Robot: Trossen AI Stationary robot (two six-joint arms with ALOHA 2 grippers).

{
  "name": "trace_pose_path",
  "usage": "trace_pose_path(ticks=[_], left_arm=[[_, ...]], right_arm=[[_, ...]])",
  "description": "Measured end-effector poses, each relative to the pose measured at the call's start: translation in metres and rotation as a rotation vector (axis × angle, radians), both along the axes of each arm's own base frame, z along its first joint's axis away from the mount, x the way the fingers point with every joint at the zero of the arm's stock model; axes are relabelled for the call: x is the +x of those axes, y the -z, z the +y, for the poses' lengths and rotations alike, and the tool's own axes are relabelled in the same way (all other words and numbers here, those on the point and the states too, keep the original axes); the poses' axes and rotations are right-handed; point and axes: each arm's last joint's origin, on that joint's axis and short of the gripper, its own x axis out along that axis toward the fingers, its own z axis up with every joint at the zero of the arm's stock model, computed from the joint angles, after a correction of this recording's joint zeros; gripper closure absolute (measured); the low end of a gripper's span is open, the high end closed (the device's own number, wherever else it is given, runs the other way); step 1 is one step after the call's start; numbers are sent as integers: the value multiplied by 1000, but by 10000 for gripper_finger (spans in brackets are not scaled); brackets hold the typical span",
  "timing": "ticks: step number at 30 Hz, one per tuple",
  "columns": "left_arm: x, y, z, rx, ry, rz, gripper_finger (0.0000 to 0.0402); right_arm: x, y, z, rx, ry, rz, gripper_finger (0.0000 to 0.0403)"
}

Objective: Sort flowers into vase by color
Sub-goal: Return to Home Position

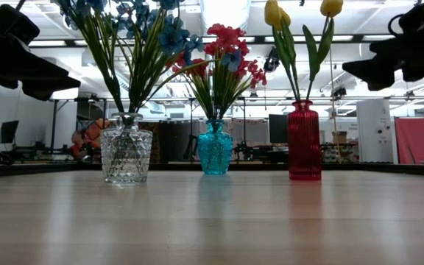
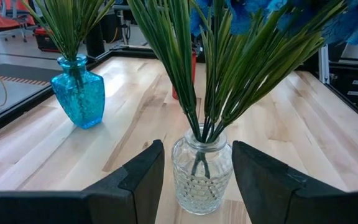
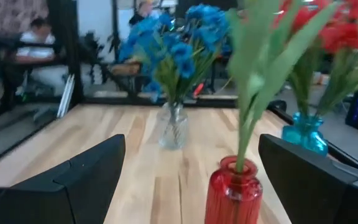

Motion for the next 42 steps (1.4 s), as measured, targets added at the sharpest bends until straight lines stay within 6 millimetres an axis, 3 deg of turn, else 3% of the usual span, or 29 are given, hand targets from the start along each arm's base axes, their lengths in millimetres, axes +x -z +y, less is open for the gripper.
trace_pose_path(ticks=[5,12,42], left_arm=[[0,0,0,1,0,2,229],[0,0,0,1,0,2,229],[0,0,0,1,0,2,229]], right_arm=[[0,1,-3,-15,-10,9,41],[0,0,-3,192,-4,-2,41],[3,2,-3,188,0,27,41]])
